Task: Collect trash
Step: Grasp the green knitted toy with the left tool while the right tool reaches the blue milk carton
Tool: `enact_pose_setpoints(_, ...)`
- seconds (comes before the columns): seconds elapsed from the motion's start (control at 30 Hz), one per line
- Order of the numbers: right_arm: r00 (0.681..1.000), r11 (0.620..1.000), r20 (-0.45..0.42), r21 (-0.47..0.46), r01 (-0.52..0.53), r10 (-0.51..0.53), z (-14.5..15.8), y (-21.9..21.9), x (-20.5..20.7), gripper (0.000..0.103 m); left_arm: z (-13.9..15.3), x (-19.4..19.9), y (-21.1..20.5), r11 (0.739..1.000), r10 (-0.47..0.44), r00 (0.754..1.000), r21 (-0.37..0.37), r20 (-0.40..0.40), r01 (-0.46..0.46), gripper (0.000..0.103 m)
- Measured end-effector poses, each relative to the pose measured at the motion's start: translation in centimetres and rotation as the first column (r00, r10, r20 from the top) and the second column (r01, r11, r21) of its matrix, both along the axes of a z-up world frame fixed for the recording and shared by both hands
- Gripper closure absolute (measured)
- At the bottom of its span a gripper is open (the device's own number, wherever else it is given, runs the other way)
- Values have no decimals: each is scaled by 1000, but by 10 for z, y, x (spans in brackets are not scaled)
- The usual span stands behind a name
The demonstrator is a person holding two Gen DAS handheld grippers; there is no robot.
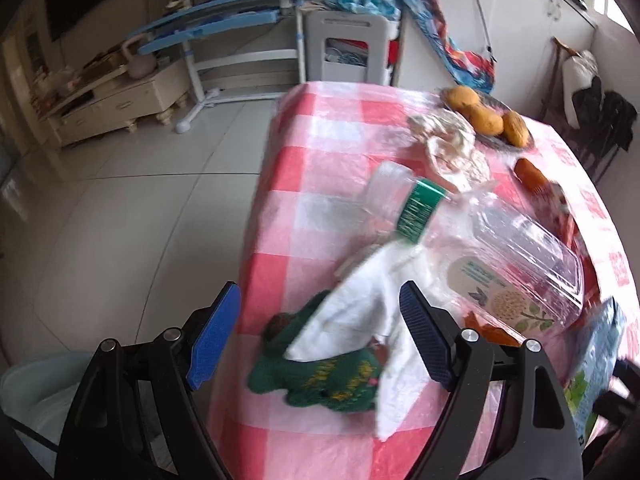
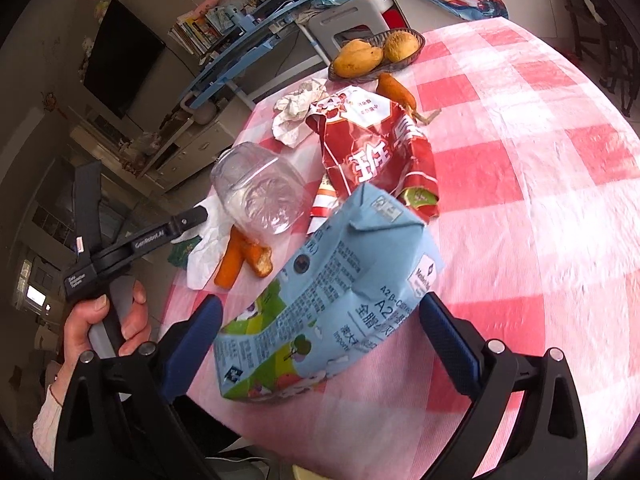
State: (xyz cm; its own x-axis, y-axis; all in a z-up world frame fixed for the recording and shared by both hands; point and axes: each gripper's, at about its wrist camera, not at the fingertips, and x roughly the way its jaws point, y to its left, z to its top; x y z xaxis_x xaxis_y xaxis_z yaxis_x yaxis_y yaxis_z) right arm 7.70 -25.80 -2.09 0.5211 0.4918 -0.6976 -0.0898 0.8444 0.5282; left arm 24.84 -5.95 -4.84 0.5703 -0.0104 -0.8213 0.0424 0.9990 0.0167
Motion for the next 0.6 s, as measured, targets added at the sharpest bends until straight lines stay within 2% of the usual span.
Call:
enact_pose_setpoints(0.07, 999, 998, 35, -64, 5, -3, 4, 2, 11, 11, -4, 0, -8, 995, -71, 997, -76, -43, 67, 25)
enact_pose_setpoints(0.13, 998, 993, 53, -117, 24, -18, 6, 0, 18, 11, -2, -6, -20, 967, -187, 980, -190, -63, 172, 26)
enact_pose_setpoints(0.2, 997, 993, 64, -113, 42, -35, 9, -4, 15, 11, 3, -13, -29, 950, -250, 967, -205, -47, 236, 26)
enact_pose_setpoints(0.27, 996, 991, 88, -132, 28, -17, 13, -2, 5, 11, 5, -17, -31, 942, -273, 961, -218, -48, 257, 26)
enact_pose_setpoints(0.3, 996, 991, 84, -131, 12, -1, 12, -1, 2, 11, 3, -18, -33, 942, -276, 959, -216, -57, 258, 26)
enact_pose_setpoints(0.4, 999, 995, 46, -93, -21, 25, 3, 3, -2, 11, -1, -17, -33, 963, -239, 969, -140, -68, 228, 26)
enact_pose_setpoints(0.47, 1000, 998, 23, -58, -19, 21, -4, 5, -1, 11, -2, -16, -24, 971, -208, 975, -137, -73, 197, 26)
enact_pose_setpoints(0.6, 999, 998, 36, -57, -24, 26, -4, 11, 3, 10, 0, -15, -9, 983, -143, 988, -120, -61, 135, 29)
